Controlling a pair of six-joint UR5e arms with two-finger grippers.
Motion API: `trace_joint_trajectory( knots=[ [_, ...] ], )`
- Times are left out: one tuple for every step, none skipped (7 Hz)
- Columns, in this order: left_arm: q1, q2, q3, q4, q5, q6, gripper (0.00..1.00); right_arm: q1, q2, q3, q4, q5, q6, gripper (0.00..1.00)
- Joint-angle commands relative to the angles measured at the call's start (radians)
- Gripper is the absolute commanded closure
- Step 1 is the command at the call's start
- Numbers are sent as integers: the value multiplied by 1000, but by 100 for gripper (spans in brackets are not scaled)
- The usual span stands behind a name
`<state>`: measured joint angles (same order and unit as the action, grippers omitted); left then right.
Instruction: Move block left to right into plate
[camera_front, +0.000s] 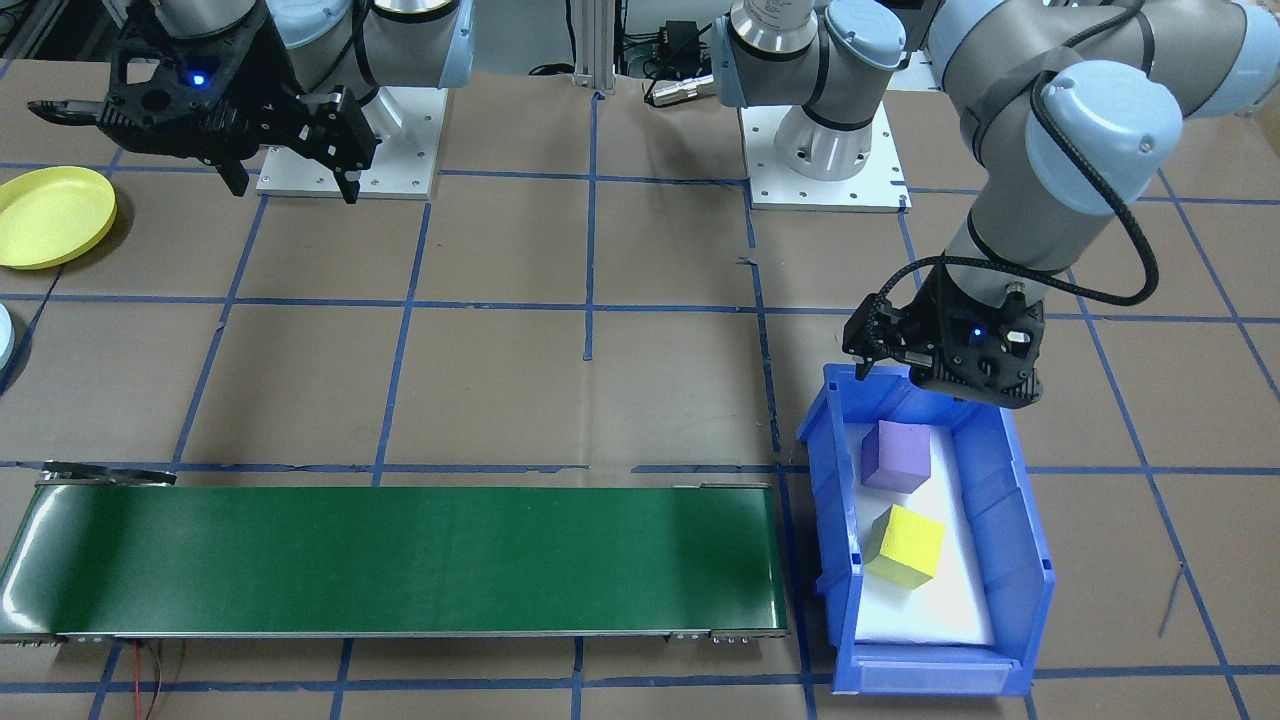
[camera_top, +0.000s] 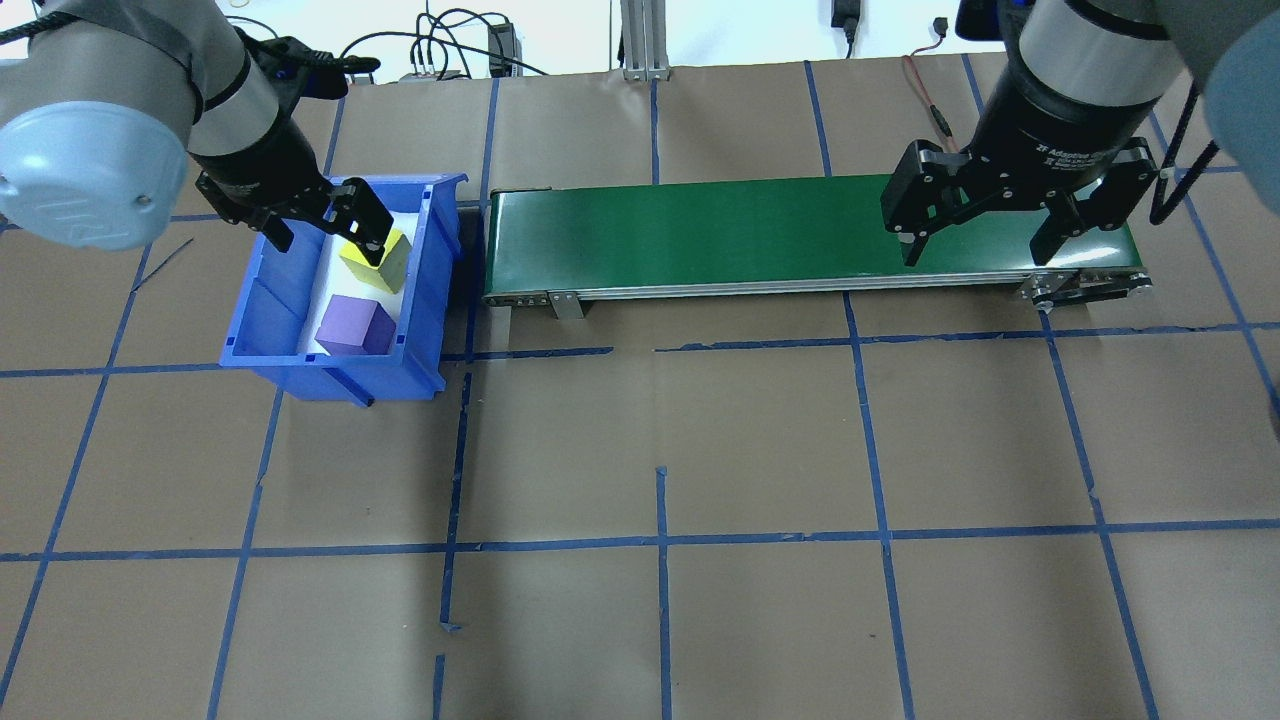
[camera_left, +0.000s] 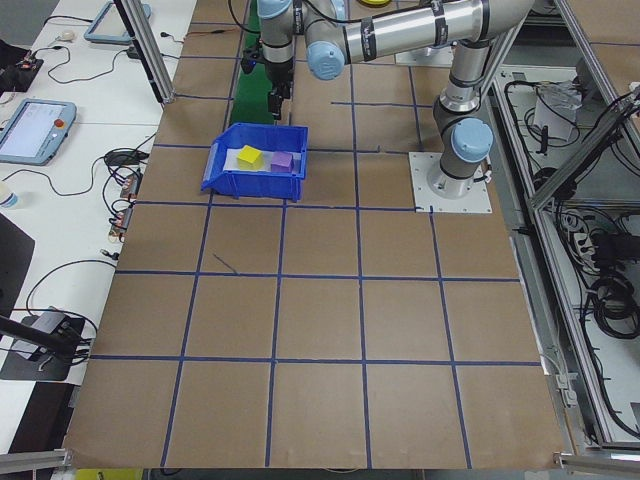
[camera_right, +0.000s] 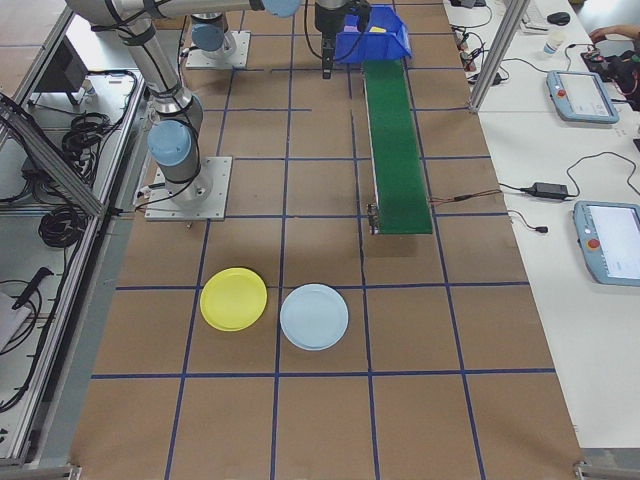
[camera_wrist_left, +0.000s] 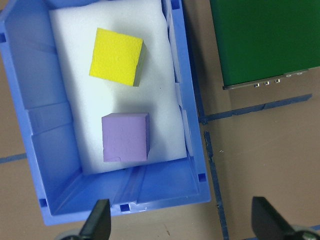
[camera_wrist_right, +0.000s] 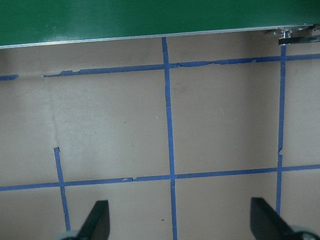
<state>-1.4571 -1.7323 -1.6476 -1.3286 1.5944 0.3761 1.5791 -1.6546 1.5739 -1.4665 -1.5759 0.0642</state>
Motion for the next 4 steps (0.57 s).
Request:
trace_joint_trajectory(
  knots=[
    [50,-39,-14,28,-5,52,0,1,-1,0,0,1,-1,0],
    [53,-70,-14,63,-2,69,0,-1,-1,2,-2,1,0,0],
    [55,-90,-15,65,-2,67,0,1,-1,2,-2,1,0,0],
    [58,-111,-18,65,-2,64,0,1,-1,0,-2,1,0,0]
  ],
)
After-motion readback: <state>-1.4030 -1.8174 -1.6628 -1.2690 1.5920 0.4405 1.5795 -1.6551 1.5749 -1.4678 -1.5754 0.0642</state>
